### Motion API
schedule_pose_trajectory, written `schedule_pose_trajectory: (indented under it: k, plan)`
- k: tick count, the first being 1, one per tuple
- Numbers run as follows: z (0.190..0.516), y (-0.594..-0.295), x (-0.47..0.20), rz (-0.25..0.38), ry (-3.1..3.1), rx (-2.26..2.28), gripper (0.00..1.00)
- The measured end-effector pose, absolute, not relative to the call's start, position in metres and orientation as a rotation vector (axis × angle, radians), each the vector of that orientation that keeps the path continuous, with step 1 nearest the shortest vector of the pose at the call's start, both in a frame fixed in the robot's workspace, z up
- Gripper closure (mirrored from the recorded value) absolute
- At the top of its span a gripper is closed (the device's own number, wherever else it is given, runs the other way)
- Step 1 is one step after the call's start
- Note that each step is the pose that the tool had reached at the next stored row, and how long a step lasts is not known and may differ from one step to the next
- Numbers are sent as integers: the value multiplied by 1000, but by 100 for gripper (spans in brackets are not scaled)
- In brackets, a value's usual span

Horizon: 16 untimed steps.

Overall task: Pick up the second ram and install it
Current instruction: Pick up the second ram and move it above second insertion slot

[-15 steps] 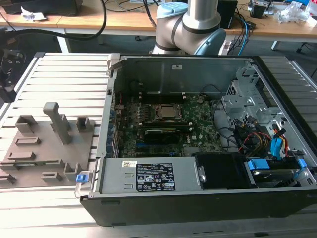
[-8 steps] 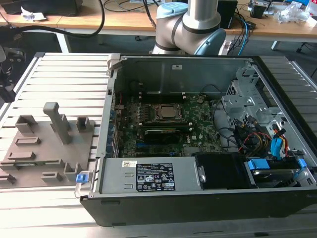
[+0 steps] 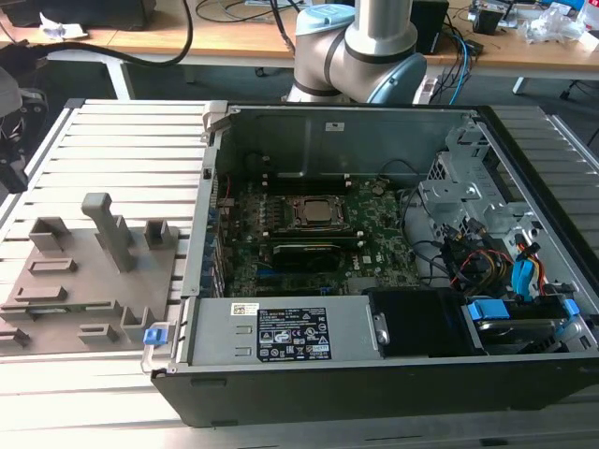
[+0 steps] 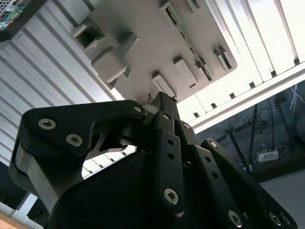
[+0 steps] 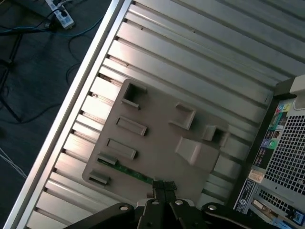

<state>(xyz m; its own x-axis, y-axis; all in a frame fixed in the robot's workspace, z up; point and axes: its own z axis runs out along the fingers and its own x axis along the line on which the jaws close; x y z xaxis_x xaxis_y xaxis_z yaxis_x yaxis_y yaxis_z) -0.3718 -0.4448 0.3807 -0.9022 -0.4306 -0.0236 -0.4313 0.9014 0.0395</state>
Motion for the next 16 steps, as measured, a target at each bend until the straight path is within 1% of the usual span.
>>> schedule_pose_trajectory:
  k: [16]
  plan:
    - [381,-445,-372,71,2927,-1117,89]
